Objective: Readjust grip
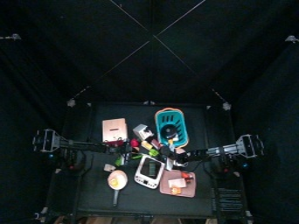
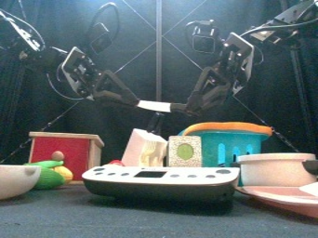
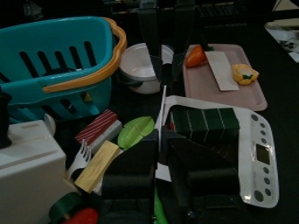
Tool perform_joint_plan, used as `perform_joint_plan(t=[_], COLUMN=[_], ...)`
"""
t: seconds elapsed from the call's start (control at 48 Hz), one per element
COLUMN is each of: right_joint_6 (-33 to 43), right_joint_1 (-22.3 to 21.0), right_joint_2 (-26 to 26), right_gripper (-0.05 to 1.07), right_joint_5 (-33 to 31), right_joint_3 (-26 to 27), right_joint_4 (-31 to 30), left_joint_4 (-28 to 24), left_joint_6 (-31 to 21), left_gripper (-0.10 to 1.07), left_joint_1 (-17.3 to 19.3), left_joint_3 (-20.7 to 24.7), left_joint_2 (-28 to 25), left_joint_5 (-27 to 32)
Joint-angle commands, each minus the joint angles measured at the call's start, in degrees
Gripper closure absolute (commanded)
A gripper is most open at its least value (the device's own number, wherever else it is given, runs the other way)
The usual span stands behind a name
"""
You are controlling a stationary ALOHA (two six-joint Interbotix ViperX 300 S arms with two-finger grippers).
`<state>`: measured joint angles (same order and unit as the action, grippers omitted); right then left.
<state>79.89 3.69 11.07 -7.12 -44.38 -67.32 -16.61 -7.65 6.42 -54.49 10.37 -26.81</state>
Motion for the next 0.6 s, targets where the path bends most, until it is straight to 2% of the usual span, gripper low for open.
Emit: perform_joint_plan(t=[0.0,0.125,0.583], right_joint_6=[0.1,0.1,0.0], right_joint_1=[0.2,0.3,0.4], right_joint_2=[1.0,1.7,8.4], right_gripper=[0.51,0.51,0.52], right_joint_5=[0.2,0.2,-0.1], right_joint_3=[0.6,0.4,-3.6], right_joint_4=[0.4,2.1,8.5], left_joint_4=[0.2,0.2,0.4], left_joint_6=[0.1,0.1,-0.1], left_gripper=[0.51,0.55,0.55], left_joint_1=[0.2,-0.3,-1.8], left_joint_3=[1.1,1.0,2.5], left_joint_2=[0.1,-0.6,-3.6], left_joint_5=[-0.6,-0.6,-0.6])
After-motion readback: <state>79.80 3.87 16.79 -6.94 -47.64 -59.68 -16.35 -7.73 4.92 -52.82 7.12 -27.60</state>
